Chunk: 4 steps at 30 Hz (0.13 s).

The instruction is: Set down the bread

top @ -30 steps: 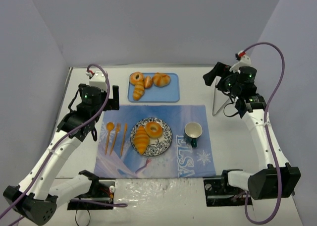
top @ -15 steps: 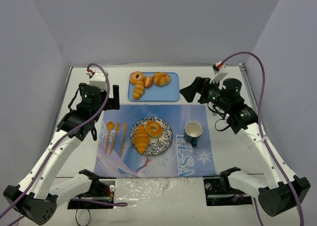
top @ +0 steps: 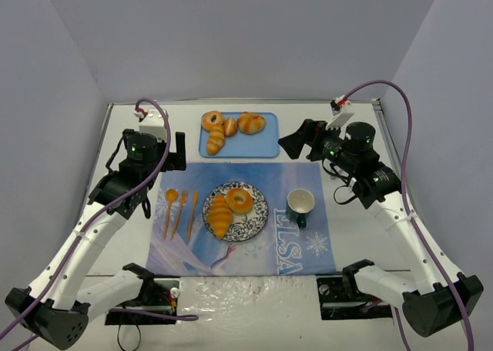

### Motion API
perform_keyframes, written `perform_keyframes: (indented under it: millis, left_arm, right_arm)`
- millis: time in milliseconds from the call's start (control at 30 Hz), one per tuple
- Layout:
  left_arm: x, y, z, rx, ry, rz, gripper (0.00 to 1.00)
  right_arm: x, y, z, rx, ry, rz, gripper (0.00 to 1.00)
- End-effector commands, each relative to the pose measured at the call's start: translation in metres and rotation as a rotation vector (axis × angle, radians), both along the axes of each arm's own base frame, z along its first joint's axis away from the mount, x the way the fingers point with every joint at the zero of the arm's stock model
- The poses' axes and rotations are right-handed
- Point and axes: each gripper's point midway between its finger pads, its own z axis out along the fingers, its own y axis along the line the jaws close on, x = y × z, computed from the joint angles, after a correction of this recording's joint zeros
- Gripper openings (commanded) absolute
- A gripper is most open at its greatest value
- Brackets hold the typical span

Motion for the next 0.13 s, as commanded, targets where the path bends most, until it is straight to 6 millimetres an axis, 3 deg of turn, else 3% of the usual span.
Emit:
perform_keyframes:
  millis: [0, 100]
  left_arm:
    - [0.0043, -0.0041, 0.0332, -0.042, -0.096, -0.008, 0.97]
    - [0.0044, -0.0045, 0.033, -0.043, -0.095, -0.009, 0.97]
  right_arm:
    - [0.0034, 0.0033, 0.0424, 0.051, -0.131, 0.001, 1.0]
    - [0.0038, 0.004, 0.0429, 0.05, -0.13, 0.004, 1.0]
